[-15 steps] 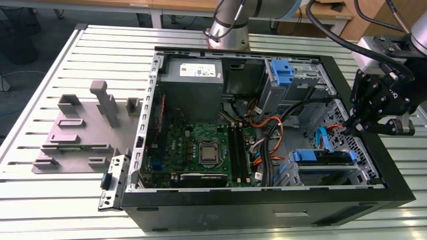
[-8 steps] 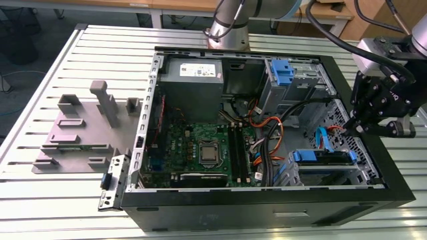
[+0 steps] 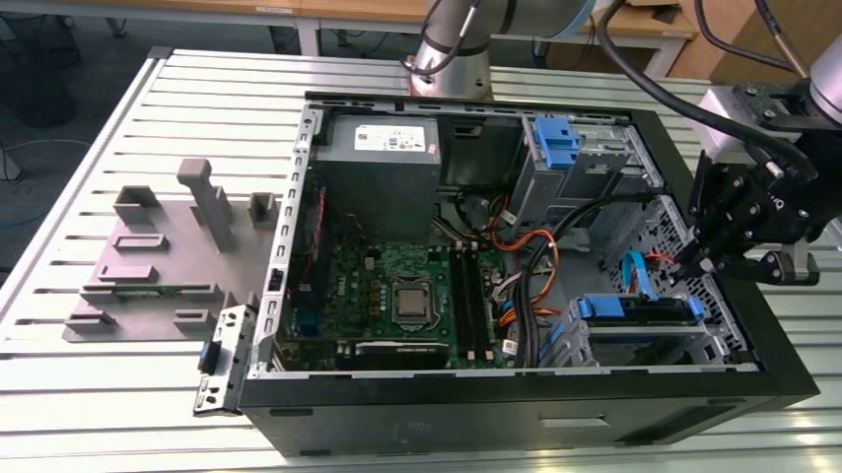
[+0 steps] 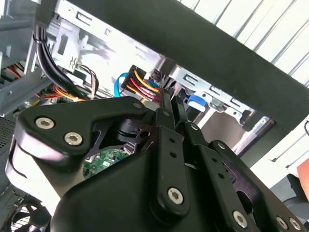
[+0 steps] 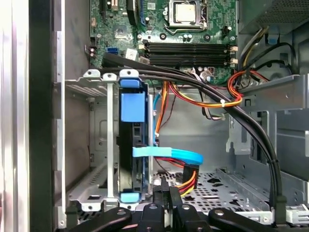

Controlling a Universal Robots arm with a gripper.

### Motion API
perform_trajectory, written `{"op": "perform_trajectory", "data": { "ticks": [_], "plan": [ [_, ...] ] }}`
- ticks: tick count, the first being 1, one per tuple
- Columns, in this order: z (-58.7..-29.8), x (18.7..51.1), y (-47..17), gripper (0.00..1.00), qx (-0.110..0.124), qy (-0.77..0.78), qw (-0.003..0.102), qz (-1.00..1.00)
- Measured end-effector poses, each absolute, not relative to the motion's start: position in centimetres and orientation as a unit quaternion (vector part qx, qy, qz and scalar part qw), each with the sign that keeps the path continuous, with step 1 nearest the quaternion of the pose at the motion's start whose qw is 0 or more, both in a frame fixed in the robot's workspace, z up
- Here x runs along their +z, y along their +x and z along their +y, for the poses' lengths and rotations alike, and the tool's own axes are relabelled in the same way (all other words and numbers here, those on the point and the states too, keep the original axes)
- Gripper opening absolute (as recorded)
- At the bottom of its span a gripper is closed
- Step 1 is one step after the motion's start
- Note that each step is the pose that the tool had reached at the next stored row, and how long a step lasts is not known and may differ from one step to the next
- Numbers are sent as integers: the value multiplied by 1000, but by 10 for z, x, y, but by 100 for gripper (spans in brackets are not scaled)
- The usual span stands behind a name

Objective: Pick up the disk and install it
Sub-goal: 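Insert the second disk wire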

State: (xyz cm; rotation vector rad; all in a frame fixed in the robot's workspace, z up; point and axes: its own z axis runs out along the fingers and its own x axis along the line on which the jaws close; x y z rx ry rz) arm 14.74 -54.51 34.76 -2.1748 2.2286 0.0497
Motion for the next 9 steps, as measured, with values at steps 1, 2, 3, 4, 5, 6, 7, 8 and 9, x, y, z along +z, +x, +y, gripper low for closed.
{"op": "perform_trajectory", "data": {
  "ticks": [1, 2, 3, 4, 5, 6, 7, 8, 9],
  "plan": [
    [-547, 348, 146, 16, 16, -698, 14, 715],
    [-548, 348, 146, 16, 15, -698, 14, 715],
    [-550, 348, 145, 16, 15, -699, 14, 715],
    [-552, 348, 145, 16, 15, -699, 14, 715],
    [-554, 348, 145, 16, 15, -699, 14, 715],
    [-556, 348, 144, 16, 15, -699, 15, 715],
    [-558, 348, 144, 16, 15, -699, 15, 715],
    [-559, 348, 143, 16, 15, -699, 15, 714],
    [-561, 348, 143, 16, 15, -700, 15, 714]
  ]
}}
